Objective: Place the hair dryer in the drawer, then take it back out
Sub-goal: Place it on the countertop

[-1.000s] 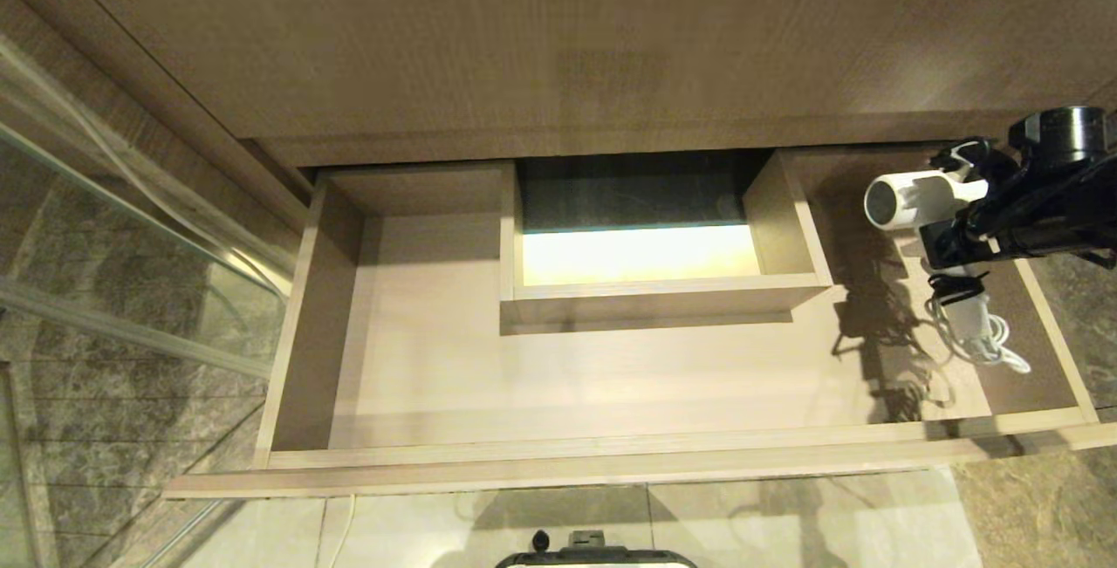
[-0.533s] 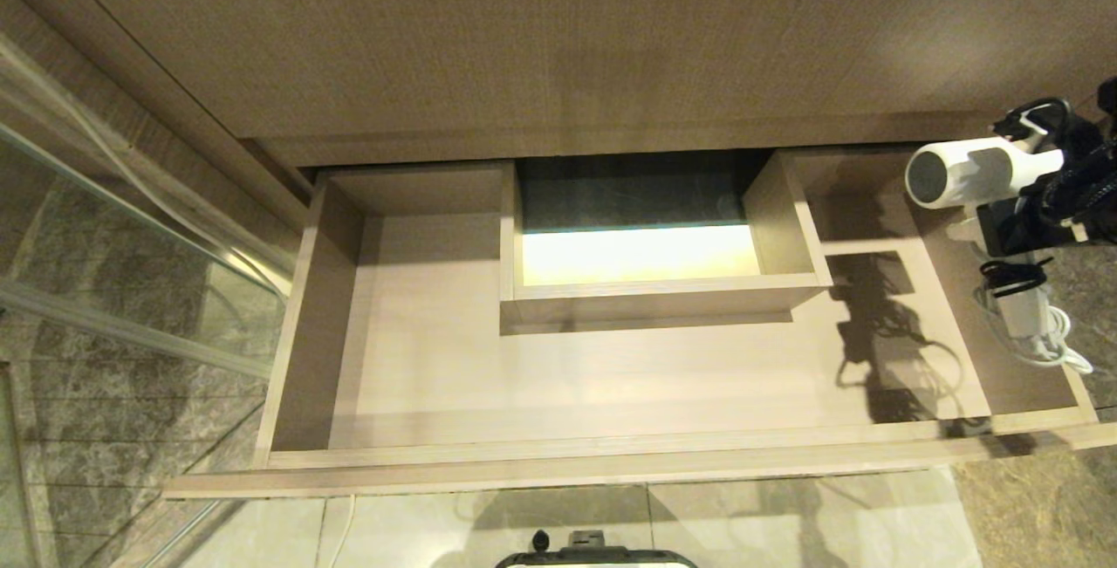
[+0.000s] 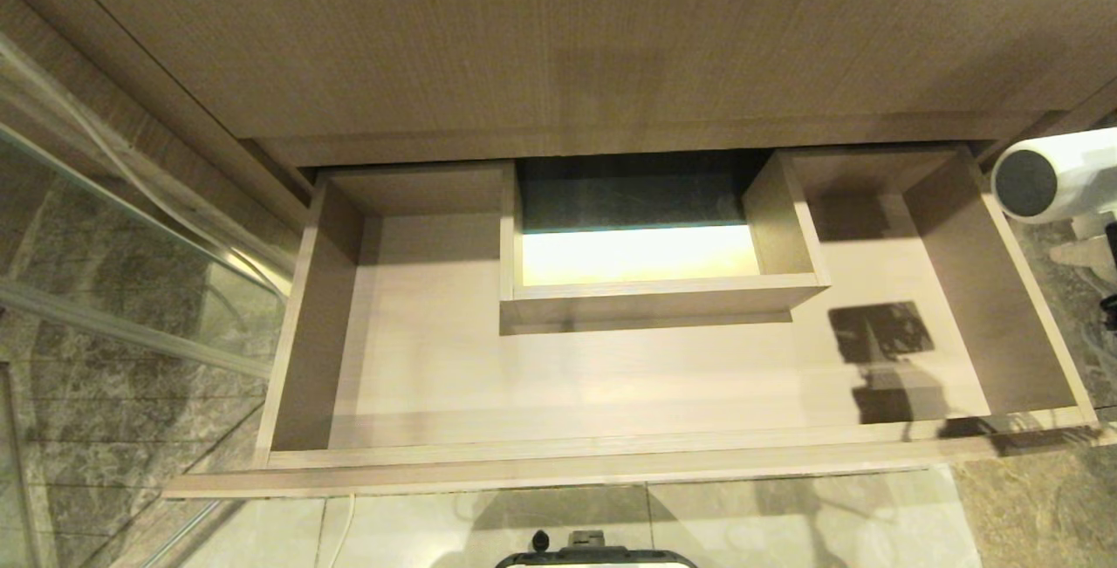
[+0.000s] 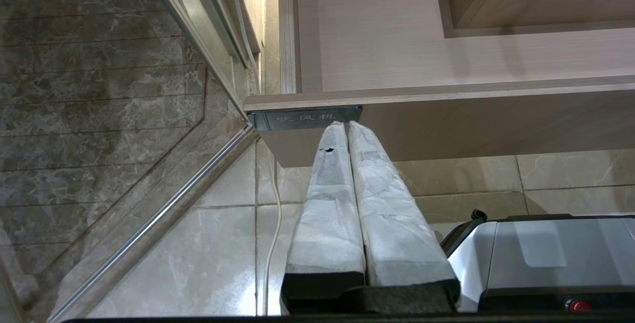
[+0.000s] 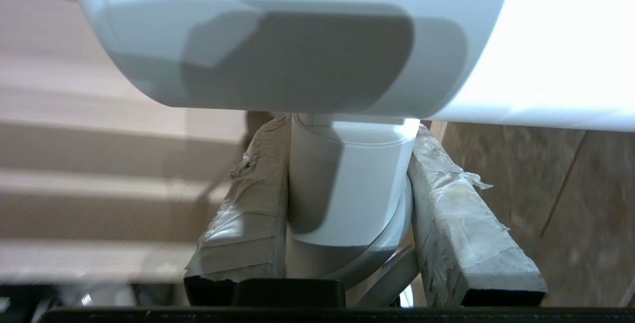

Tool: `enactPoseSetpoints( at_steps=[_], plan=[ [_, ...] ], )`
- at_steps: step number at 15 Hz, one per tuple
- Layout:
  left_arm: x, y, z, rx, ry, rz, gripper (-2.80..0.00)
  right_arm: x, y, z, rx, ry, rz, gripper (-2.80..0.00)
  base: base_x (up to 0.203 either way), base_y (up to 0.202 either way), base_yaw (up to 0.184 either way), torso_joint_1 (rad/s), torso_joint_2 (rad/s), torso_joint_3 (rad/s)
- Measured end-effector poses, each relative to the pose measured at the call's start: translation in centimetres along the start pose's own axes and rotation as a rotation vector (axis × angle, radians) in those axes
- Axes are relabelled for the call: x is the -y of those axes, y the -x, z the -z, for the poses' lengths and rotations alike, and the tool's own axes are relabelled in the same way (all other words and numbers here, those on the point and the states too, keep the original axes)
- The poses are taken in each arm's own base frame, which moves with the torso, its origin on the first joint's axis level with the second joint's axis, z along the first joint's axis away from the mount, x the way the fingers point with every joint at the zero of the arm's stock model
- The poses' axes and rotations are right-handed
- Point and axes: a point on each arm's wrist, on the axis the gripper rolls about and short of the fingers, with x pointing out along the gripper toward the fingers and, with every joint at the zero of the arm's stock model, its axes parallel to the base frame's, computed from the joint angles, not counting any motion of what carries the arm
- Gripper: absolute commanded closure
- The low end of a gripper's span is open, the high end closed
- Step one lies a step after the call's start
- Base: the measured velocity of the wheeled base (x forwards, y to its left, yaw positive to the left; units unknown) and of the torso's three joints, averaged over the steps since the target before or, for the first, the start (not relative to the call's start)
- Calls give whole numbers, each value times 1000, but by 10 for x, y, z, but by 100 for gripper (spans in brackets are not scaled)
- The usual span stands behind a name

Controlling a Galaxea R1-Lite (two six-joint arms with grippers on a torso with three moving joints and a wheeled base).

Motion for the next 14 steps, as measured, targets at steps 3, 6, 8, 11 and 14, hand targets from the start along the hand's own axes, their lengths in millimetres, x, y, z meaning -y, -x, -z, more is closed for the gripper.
enactPoseSetpoints(
  at_steps=[3,6,8,11,14],
  plan=[
    [0,0,0,0,0,0,0,-7,28,-1,34,10,-4,0,0,0,0,0,0,0],
    [0,0,0,0,1,0,0,-13,51,1,65,19,-1,0,0,0,0,0,0,0],
    [0,0,0,0,1,1,0,-17,65,5,73,24,-5,0,0,0,0,0,0,0],
    [0,0,0,0,0,0,0,-23,78,8,88,41,-21,0,0,0,0,0,0,0],
    [0,0,0,0,0,0,0,-24,86,10,95,42,-18,0,0,0,0,0,0,0]
  ],
)
